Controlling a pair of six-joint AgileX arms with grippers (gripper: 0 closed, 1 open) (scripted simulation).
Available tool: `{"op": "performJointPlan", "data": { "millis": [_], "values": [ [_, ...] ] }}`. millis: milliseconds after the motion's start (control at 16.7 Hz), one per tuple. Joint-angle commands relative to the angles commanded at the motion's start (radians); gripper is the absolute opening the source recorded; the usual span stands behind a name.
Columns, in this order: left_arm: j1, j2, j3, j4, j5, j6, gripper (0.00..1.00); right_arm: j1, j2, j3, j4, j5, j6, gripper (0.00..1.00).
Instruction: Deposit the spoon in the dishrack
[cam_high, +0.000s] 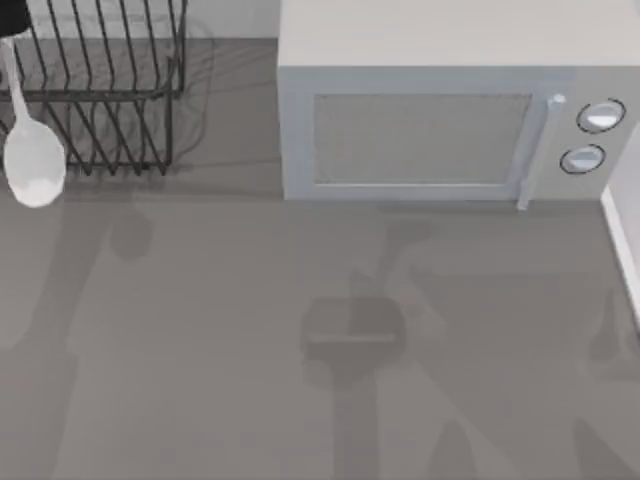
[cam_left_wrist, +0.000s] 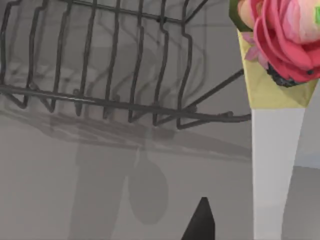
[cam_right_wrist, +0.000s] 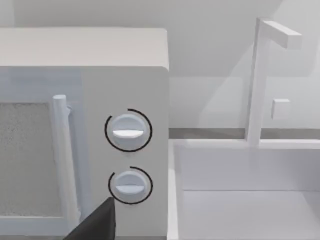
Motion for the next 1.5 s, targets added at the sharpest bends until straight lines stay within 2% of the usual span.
{"op": "performJointPlan", "data": {
  "millis": [360, 660, 1140, 1320, 1500],
  "values": [
    [0.191, -0.361, -0.288, 0.508, 0.084, 0.188, 0.00, 0.000, 0.000, 0.000, 0.000, 0.000, 0.000, 1.00],
    [0.277, -0.533, -0.396, 0.690, 0.125, 0.265, 0.00, 0.000, 0.000, 0.000, 0.000, 0.000, 0.000, 1.00],
    [0.271, -0.501, -0.394, 0.726, 0.122, 0.268, 0.00, 0.000, 0.000, 0.000, 0.000, 0.000, 0.000, 1.00],
    [0.259, -0.378, -0.404, 0.852, 0.111, 0.268, 0.00, 0.000, 0.000, 0.000, 0.000, 0.000, 0.000, 1.00],
    [0.240, -0.194, -0.432, 1.062, 0.093, 0.270, 0.00, 0.000, 0.000, 0.000, 0.000, 0.000, 0.000, 1.00]
  ]
}}
